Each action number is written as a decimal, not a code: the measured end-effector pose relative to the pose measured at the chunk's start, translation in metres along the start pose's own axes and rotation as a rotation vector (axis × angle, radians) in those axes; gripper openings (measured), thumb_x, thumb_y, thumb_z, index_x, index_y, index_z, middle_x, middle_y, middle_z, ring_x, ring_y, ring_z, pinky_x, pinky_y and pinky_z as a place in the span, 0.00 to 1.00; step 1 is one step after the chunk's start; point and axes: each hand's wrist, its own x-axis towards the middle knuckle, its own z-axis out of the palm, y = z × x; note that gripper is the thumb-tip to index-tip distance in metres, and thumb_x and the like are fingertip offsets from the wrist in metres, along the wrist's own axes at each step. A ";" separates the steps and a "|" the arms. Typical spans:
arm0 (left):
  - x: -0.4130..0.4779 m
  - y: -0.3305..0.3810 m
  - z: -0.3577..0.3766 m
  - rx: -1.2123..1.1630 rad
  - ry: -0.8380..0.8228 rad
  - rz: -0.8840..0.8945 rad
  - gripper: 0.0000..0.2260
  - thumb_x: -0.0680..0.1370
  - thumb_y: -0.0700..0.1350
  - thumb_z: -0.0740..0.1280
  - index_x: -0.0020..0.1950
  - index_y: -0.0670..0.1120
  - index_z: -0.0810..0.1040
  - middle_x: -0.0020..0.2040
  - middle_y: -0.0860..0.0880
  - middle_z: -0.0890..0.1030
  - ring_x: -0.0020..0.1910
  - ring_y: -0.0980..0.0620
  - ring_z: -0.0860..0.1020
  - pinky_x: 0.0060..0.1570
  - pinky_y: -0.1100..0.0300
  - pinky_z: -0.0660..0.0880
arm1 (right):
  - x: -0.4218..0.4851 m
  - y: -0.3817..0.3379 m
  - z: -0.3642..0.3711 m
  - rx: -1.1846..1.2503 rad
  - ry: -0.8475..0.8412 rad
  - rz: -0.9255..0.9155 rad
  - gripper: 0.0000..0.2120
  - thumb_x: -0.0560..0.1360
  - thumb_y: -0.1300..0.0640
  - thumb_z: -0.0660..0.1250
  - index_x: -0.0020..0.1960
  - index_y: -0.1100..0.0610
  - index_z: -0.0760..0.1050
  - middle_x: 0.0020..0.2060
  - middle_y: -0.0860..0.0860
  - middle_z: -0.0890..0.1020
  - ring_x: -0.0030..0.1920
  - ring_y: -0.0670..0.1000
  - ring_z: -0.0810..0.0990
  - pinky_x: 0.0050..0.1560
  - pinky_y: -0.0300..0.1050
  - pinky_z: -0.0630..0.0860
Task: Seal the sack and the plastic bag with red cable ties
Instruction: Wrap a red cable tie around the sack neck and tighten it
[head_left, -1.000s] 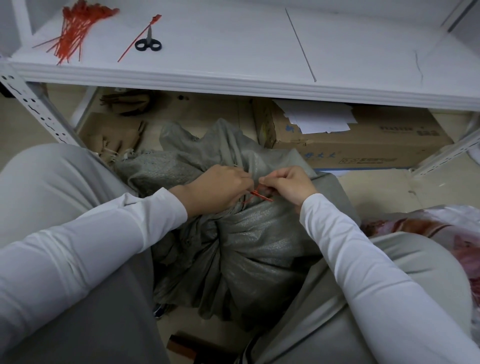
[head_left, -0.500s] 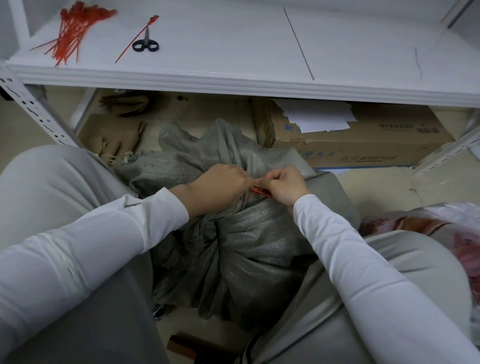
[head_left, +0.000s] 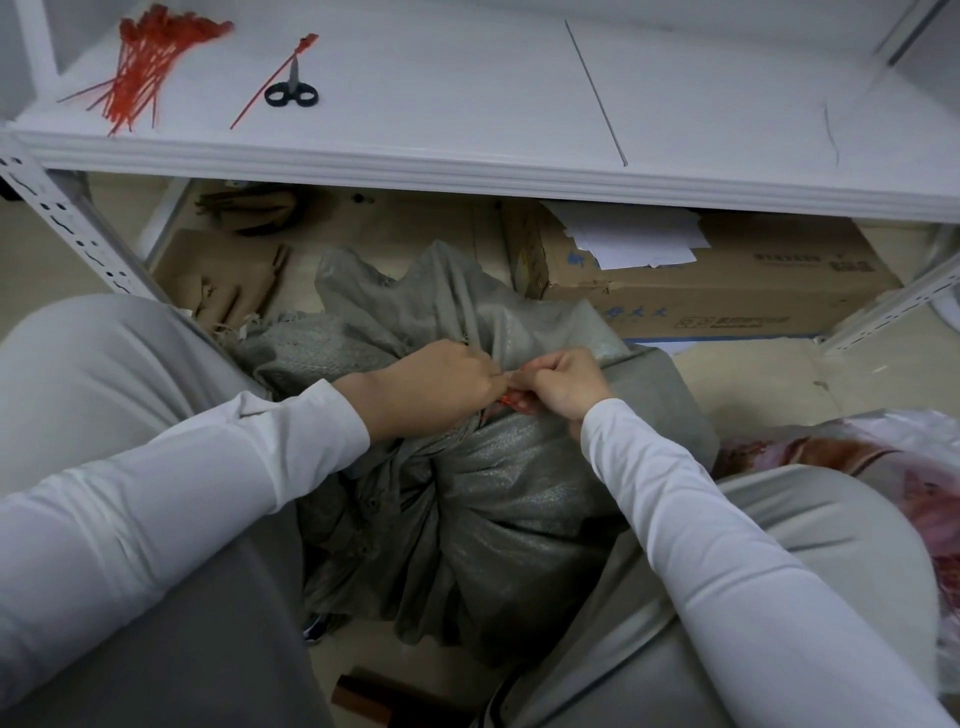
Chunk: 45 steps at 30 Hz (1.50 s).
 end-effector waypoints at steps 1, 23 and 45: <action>-0.001 -0.001 0.001 -0.009 -0.010 -0.014 0.08 0.67 0.35 0.73 0.44 0.42 0.80 0.35 0.47 0.80 0.33 0.45 0.79 0.26 0.56 0.74 | 0.001 0.000 -0.001 -0.004 -0.012 -0.008 0.07 0.72 0.68 0.70 0.42 0.74 0.79 0.30 0.59 0.79 0.29 0.52 0.75 0.34 0.40 0.75; -0.002 0.018 -0.004 -0.290 -0.026 -0.463 0.12 0.70 0.61 0.70 0.43 0.53 0.80 0.43 0.54 0.80 0.48 0.52 0.77 0.42 0.55 0.75 | -0.011 -0.013 -0.010 -0.634 -0.462 0.107 0.15 0.76 0.56 0.61 0.31 0.53 0.66 0.22 0.49 0.65 0.22 0.48 0.61 0.26 0.39 0.57; -0.006 0.021 -0.005 -0.372 0.045 -0.712 0.11 0.70 0.59 0.71 0.40 0.52 0.79 0.40 0.55 0.80 0.46 0.54 0.75 0.40 0.60 0.70 | -0.007 -0.011 -0.007 -0.087 -0.165 0.000 0.17 0.75 0.62 0.62 0.28 0.55 0.65 0.22 0.50 0.62 0.20 0.46 0.57 0.21 0.36 0.52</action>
